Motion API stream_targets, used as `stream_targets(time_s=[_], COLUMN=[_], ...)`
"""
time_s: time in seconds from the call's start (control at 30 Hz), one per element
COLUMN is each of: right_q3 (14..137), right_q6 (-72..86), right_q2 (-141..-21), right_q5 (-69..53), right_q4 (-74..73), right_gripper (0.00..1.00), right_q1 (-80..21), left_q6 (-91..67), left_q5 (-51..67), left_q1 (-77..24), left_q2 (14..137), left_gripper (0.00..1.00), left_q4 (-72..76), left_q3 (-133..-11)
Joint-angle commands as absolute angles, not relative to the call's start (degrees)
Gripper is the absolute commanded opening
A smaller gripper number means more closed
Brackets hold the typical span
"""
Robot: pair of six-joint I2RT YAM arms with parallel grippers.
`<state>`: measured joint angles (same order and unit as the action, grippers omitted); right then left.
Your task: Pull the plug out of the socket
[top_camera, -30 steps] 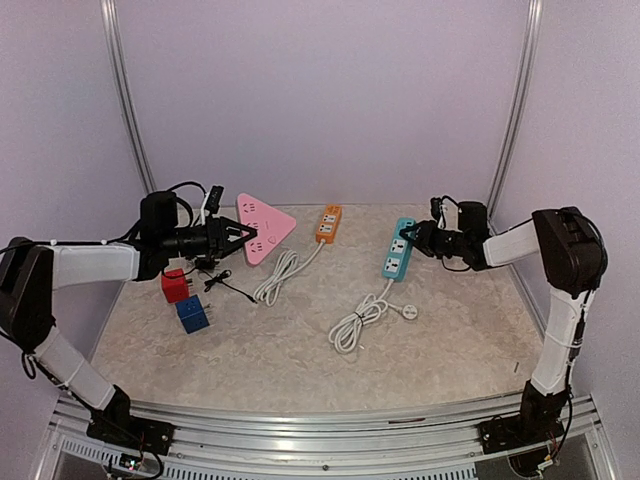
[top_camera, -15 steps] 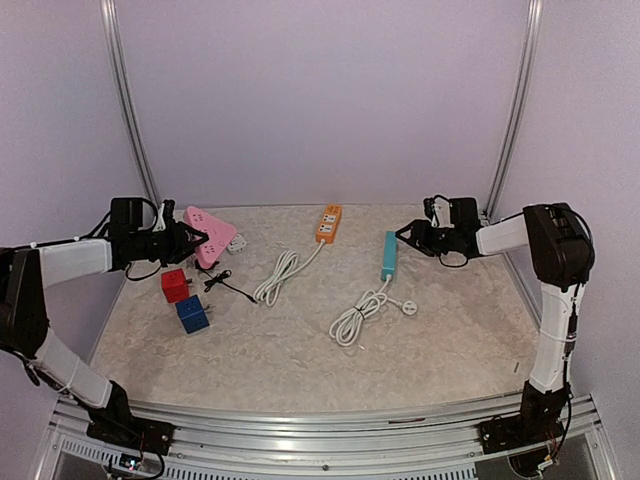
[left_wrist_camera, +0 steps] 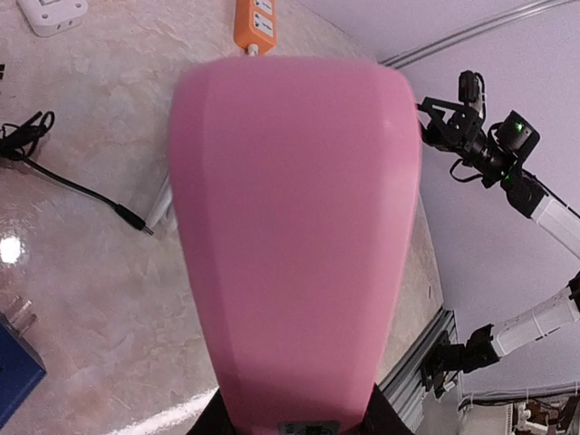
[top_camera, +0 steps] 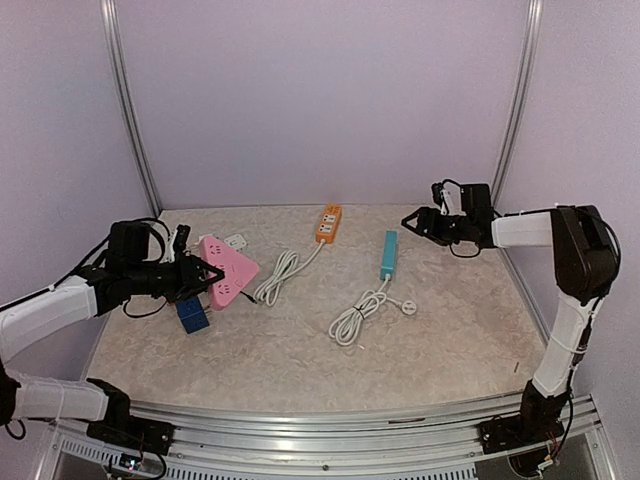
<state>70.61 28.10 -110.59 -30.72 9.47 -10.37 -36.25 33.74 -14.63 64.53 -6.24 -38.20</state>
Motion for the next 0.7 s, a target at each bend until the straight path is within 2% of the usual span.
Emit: stream_targets(time_s=[0.0,0.27,0.67], right_q3=[67.2,60.0,50.9], right_q6=[27.2,27.3,28.1], right_q2=[-104.9,-98.0,-89.0], right_q5=[-30.8,-31.4,-32.5], right_q4=[8.9,10.6,14.0], right_gripper=[0.75,0.75,0.76], right_q1=[-10.7,-14.4,-18.5], left_q6=[-39.3,-44.2,-45.7], left_q5=[29.0,25.8,29.6], left_q1=[-22.7,-32.5,-37.8], left_q2=[58.6,58.6,71.6], left_gripper=[0.00,0.00,0.02], left_q4=[-10.6,-10.2,0.3], left_q3=[-35.5,-30.6,-28.1])
